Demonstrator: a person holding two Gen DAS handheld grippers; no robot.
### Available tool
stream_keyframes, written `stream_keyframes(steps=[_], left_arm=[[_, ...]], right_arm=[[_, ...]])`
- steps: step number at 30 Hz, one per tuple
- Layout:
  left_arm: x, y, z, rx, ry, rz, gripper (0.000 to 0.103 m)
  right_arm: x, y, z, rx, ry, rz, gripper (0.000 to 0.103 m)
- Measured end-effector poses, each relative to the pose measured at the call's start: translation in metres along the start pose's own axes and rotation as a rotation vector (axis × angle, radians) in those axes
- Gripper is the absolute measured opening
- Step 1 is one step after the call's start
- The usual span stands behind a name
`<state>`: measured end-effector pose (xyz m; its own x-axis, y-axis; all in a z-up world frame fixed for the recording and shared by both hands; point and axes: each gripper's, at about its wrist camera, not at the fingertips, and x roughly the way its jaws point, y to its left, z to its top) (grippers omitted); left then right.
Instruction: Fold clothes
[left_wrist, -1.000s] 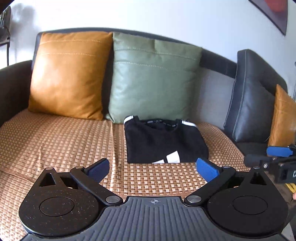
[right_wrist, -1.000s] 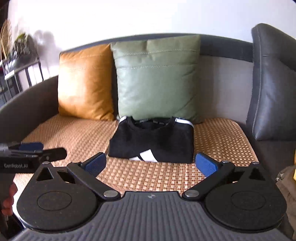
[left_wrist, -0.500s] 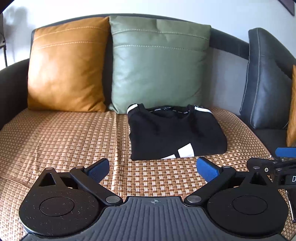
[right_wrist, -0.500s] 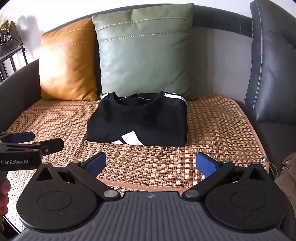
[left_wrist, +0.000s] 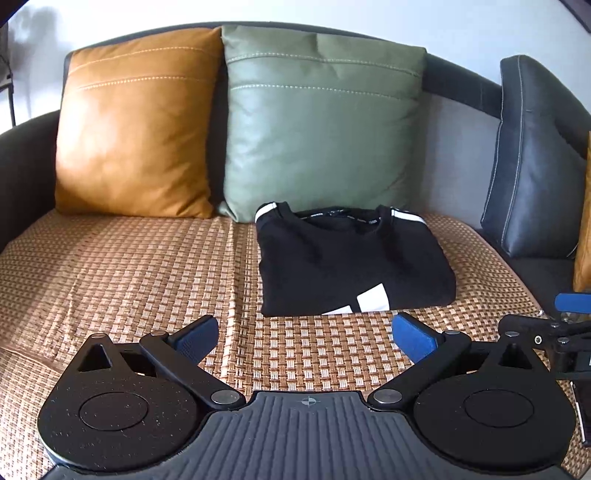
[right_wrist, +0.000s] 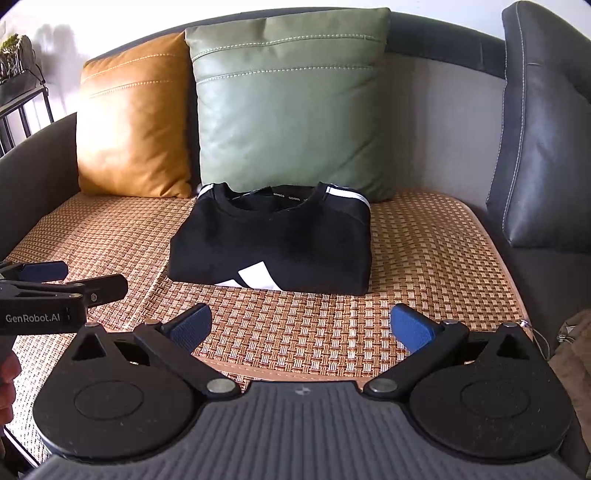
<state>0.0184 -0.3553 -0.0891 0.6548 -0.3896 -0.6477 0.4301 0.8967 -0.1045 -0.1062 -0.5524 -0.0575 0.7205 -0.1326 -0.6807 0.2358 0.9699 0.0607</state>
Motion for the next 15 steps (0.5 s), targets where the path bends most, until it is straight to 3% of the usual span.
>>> stream_keyframes(steps=[15], left_arm=[[-0.0022,-0.006,-0.0004,0.03,-0.026,-0.019,0.103]], right_arm=[[-0.0005,0.0,0.0033,-0.005,0.0,-0.001,0.102]])
